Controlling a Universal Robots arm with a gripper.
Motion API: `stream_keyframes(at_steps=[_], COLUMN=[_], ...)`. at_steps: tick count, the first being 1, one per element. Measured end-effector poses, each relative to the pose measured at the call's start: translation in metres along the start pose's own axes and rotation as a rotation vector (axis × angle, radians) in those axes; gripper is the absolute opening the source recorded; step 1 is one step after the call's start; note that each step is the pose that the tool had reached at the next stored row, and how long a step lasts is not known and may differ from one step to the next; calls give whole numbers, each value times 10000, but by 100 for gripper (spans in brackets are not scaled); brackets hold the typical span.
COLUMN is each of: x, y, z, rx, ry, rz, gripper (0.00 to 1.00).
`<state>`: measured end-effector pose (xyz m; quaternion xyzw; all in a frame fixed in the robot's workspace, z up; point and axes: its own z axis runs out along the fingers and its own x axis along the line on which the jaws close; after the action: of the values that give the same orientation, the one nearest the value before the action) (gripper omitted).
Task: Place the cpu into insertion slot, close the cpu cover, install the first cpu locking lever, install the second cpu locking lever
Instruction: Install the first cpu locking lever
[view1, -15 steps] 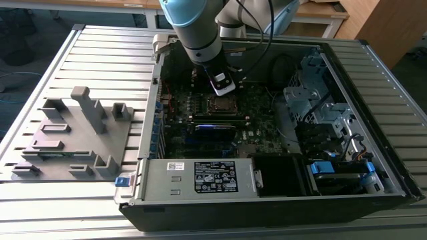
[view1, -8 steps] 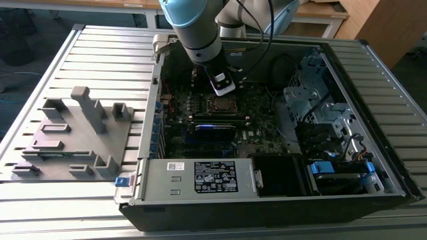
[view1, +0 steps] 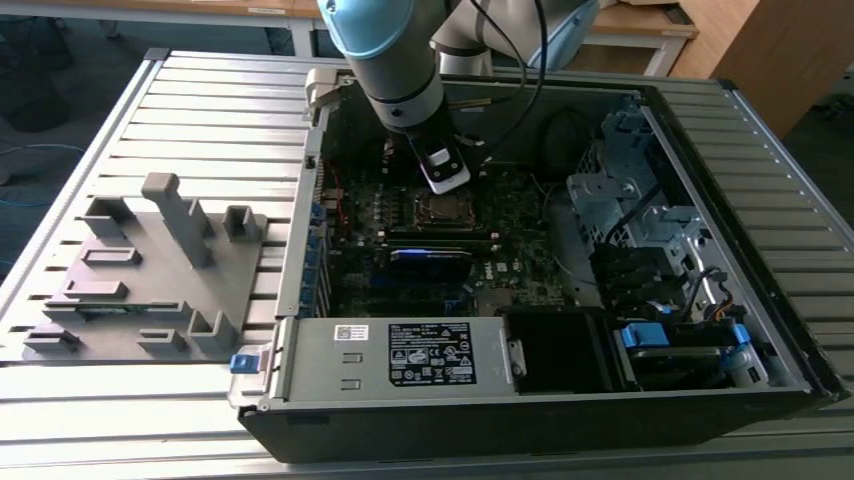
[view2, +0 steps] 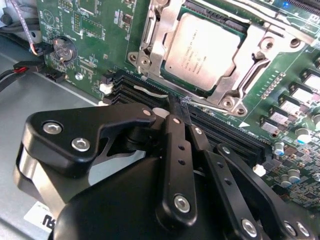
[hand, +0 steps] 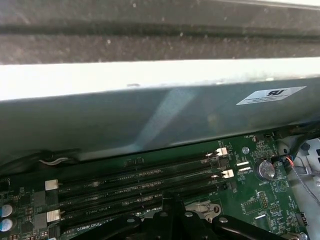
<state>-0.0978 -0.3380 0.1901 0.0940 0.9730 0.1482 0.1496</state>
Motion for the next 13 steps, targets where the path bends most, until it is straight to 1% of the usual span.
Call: stream_keyframes(at_steps=[5, 8, 13], x=[-4, -14, -16], y=[1, 1, 0], z=[5, 11, 13], rx=[0, 35, 77], ry=[-6, -46, -89], rz=[12, 124, 251], gripper=[10, 10, 10])
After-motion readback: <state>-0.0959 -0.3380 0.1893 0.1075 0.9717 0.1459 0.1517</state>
